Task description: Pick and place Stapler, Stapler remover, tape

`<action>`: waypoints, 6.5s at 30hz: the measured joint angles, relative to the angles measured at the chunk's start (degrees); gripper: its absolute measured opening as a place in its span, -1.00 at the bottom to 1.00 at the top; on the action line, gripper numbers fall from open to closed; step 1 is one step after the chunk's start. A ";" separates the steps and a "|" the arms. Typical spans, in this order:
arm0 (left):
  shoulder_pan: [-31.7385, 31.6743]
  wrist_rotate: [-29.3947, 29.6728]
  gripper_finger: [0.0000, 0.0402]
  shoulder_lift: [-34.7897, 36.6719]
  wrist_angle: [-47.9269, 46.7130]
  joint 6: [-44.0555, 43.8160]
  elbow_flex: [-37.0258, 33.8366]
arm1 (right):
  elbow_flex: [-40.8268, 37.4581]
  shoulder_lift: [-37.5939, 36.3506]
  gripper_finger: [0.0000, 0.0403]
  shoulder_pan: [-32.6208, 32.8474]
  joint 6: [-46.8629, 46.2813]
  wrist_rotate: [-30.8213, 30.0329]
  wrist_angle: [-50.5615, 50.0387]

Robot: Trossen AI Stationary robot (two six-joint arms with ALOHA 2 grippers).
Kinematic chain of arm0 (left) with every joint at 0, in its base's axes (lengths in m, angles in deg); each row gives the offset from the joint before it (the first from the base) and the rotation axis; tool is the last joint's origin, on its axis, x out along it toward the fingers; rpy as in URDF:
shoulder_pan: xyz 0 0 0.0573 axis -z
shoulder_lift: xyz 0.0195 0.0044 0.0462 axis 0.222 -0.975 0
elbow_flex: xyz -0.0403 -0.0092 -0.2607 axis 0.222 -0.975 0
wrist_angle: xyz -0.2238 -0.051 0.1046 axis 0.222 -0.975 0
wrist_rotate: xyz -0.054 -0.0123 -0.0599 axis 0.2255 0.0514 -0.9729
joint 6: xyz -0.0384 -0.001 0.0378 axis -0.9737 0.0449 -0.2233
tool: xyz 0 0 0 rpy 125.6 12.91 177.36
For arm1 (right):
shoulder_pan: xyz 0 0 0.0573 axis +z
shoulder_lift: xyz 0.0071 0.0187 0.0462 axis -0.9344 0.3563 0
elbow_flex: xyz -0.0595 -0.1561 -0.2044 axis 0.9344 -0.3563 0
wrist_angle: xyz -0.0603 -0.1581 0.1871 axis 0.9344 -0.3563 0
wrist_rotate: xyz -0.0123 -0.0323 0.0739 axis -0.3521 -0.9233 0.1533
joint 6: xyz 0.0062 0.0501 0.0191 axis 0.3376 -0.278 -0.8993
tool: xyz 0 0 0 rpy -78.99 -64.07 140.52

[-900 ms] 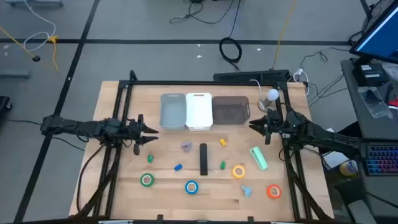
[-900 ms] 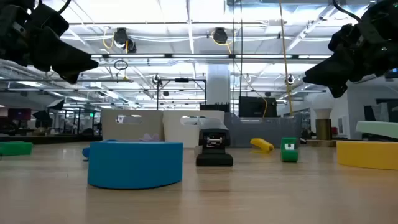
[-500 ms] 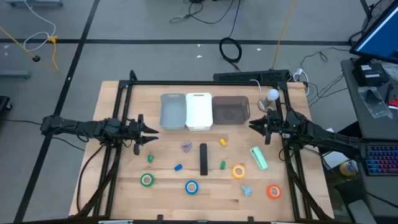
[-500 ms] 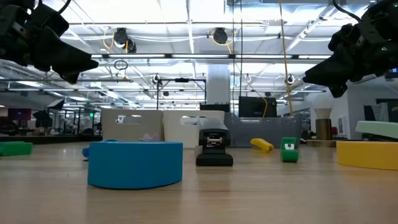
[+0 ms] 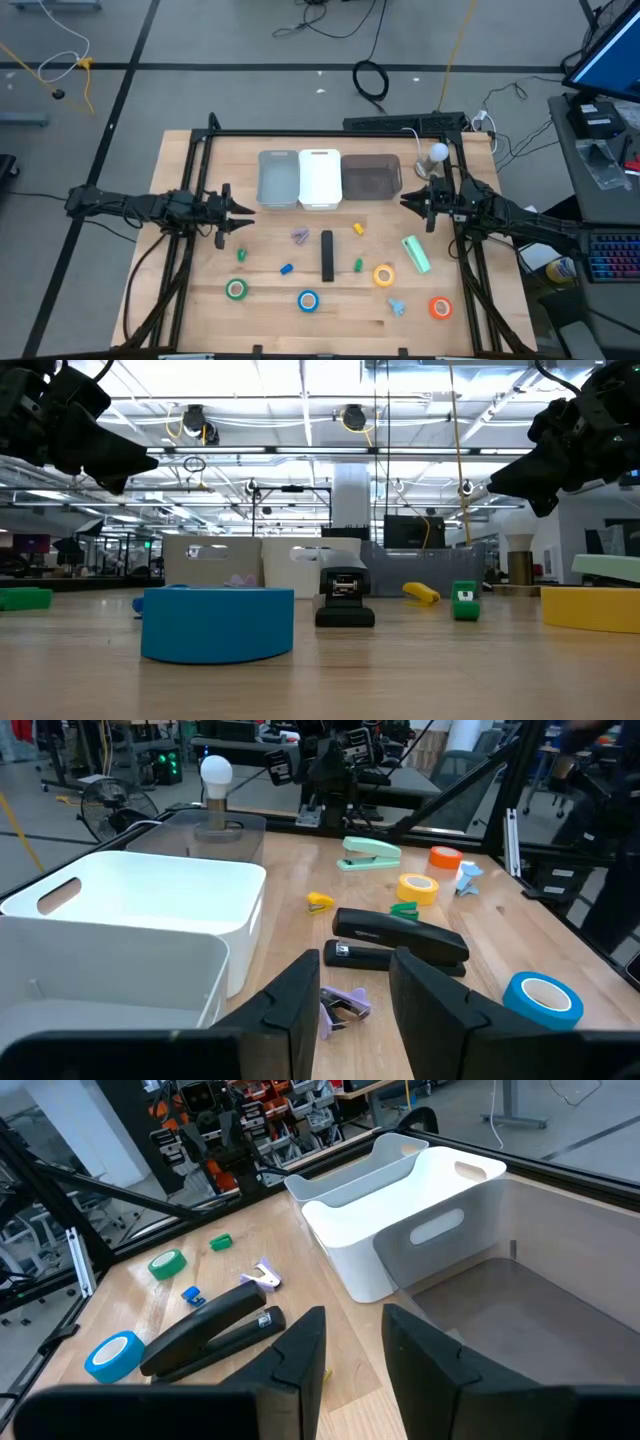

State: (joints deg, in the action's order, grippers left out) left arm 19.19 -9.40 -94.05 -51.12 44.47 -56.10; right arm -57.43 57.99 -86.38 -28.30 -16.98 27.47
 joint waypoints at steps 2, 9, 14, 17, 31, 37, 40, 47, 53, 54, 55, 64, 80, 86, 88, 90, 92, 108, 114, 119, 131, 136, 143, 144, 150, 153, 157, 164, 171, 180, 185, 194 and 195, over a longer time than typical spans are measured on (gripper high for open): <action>-0.01 0.00 -0.39 0.00 -0.01 0.00 -0.02 | 0.00 0.00 -0.54 0.00 0.00 0.00 0.00; 0.00 -0.01 -0.39 0.00 0.00 0.00 -0.01 | 0.00 0.00 -0.54 0.00 0.00 0.02 0.00; -0.02 0.00 -0.39 0.00 -0.01 0.00 -0.01 | 0.00 0.00 -0.54 0.00 0.00 0.01 0.00; 0.00 0.00 -0.39 0.00 0.00 0.00 0.01 | 0.01 0.00 -0.54 0.01 0.00 0.01 0.01; 0.00 -0.01 -0.39 0.00 0.01 0.00 0.01 | 0.00 0.00 -0.54 0.02 -0.02 0.00 0.00; -0.01 -0.01 -0.39 0.00 -0.01 0.00 -0.01 | 0.00 0.00 -0.54 0.01 -0.02 0.00 1.08; -0.01 -0.02 -0.39 0.00 -0.01 0.00 0.01 | 0.02 0.00 -0.54 0.02 -0.03 0.02 2.68; -0.01 0.68 -0.39 0.00 0.04 0.11 0.00 | 0.02 0.02 -0.54 0.02 -9.85 0.02 5.08; -0.01 1.49 -0.39 0.00 3.12 -0.20 -0.02 | 0.02 0.02 -0.54 0.01 -16.92 0.02 6.25; -0.02 1.49 -0.39 -0.02 4.12 -0.56 0.01 | 0.02 0.02 -0.54 0.02 -17.14 0.02 6.51; 0.00 1.49 -0.39 -0.02 5.18 -1.09 0.00 | 0.02 0.02 -0.54 0.00 -17.20 0.06 6.99; -0.01 3.81 -0.39 -0.01 8.35 -0.77 -0.02 | 2.12 1.05 -0.54 0.11 -18.67 9.10 12.47; -0.01 5.06 -0.39 -0.07 8.16 -0.93 -0.02 | 30.05 27.10 -0.54 1.80 -11.65 9.94 -43.08; 0.00 5.06 -0.39 -0.07 7.80 0.17 0.00 | 32.92 35.25 -0.54 8.58 -22.94 14.91 -51.33; -0.01 5.06 -0.39 -0.07 7.75 1.32 -0.02 | 32.94 36.79 -0.54 11.39 -28.76 14.94 -52.32; -0.02 5.18 -0.39 -0.07 7.79 1.96 0.00 | 32.94 37.84 -0.54 13.74 -35.39 14.06 -53.70; -0.01 6.05 -0.39 -0.07 7.77 2.05 0.00 | 32.94 38.10 -0.54 15.93 -41.24 13.44 -54.66; -0.02 12.49 -0.39 -0.07 3.56 2.21 0.00 | 32.94 38.01 -0.54 31.34 -70.76 6.62 -54.14; -0.02 12.51 -0.39 -0.07 3.51 2.20 -0.02 | 32.94 38.01 -0.54 34.99 -74.59 3.13 -52.70; -0.02 12.51 -0.39 -0.07 3.49 2.19 0.00 | 32.45 38.06 -0.54 35.88 -75.58 2.93 -52.09; -0.02 12.51 -0.39 -0.07 3.51 2.03 -0.02 | 18.20 39.80 -0.08 38.32 -81.56 11.72 -26.50; -0.02 12.51 -0.39 -0.07 3.53 2.05 0.00 | 15.06 39.00 0.15 40.79 -87.92 16.46 -20.83; 0.00 12.51 -0.39 -0.07 3.53 2.21 -0.01 | 14.84 38.84 0.16 44.11 -91.56 13.98 -24.24; -0.02 12.51 -0.39 -0.07 3.53 2.21 0.00 | 14.84 38.82 0.15 44.42 -91.59 13.00 -24.27; 0.01 12.51 -0.39 -0.07 3.53 2.20 -0.02 | 14.84 37.72 0.07 44.81 -91.61 5.63 -24.67; -0.02 12.51 -0.39 -0.07 3.53 2.19 0.00 | 14.89 37.08 0.05 44.76 -91.62 4.46 -26.70; -0.02 12.51 -0.39 -0.07 3.53 2.19 -0.01 | 14.86 37.02 0.05 44.76 -91.84 4.17 -30.63; -0.02 12.51 -0.39 -0.07 3.53 2.16 0.01 | 14.84 37.00 0.05 44.74 -92.52 2.79 -30.42; -0.01 12.51 -0.39 -0.07 3.53 2.14 0.00 | 14.86 37.00 0.05 44.74 -90.12 -2.04 -30.42; -0.01 12.51 -0.39 -0.07 3.55 2.03 0.01 | 14.86 37.03 0.04 44.74 -85.21 -6.36 -30.56; 0.00 12.51 -0.39 -0.07 3.56 2.03 -0.01 | 14.86 37.03 0.04 44.72 -83.34 -6.37 -30.50; 0.01 12.51 -0.39 -0.07 3.56 2.08 0.01 | 14.86 37.03 0.04 44.72 -80.84 -6.49 -28.33; 0.00 12.51 -0.39 -0.07 3.56 2.08 0.01 | 14.86 37.03 0.04 44.72 -80.76 -6.49 -28.33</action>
State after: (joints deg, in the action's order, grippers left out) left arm 19.20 3.11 -94.12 -47.57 46.55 -56.09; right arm -42.57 95.01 -41.66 -109.06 -23.47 -0.85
